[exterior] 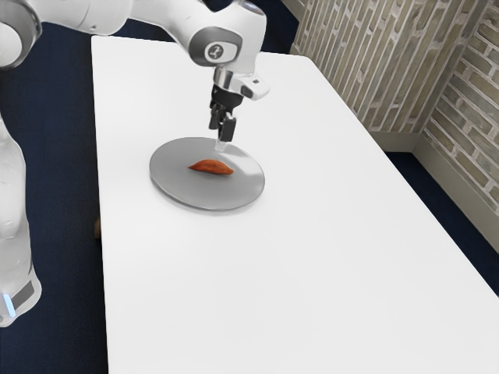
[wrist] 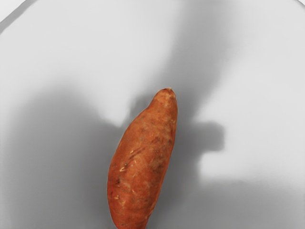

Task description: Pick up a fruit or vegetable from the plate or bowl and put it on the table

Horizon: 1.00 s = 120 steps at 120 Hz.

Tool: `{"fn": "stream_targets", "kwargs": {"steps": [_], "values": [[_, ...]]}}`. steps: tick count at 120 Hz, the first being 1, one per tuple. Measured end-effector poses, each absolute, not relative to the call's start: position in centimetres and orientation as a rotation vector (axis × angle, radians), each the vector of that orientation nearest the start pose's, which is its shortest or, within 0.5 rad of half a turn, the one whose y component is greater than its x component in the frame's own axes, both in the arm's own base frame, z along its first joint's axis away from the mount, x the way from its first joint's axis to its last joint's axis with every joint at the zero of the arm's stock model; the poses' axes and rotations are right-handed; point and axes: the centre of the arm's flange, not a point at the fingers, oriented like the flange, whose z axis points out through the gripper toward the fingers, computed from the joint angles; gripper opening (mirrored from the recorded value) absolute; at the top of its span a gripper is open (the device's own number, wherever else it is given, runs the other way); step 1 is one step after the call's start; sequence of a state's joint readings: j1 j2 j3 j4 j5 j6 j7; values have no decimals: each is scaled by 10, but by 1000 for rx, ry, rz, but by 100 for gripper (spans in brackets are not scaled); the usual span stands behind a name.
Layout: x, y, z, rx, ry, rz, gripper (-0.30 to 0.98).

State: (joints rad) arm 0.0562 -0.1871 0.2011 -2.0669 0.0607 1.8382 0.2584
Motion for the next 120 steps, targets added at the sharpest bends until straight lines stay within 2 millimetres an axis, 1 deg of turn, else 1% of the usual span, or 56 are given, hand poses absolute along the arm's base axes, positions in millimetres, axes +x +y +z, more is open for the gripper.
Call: {"fn": "stream_targets", "kwargs": {"steps": [18,31,41,54,64,73,120], "values": [[482,136,498,-3138,47,95,69],[483,136,493,-3141,89,107,69],[484,137,484,-3143,126,138,69],[483,144,470,-3149,150,179,69],[477,158,463,-3159,138,199,69],[475,161,457,-3162,152,215,69],[476,161,445,-3162,244,223,69]]}}
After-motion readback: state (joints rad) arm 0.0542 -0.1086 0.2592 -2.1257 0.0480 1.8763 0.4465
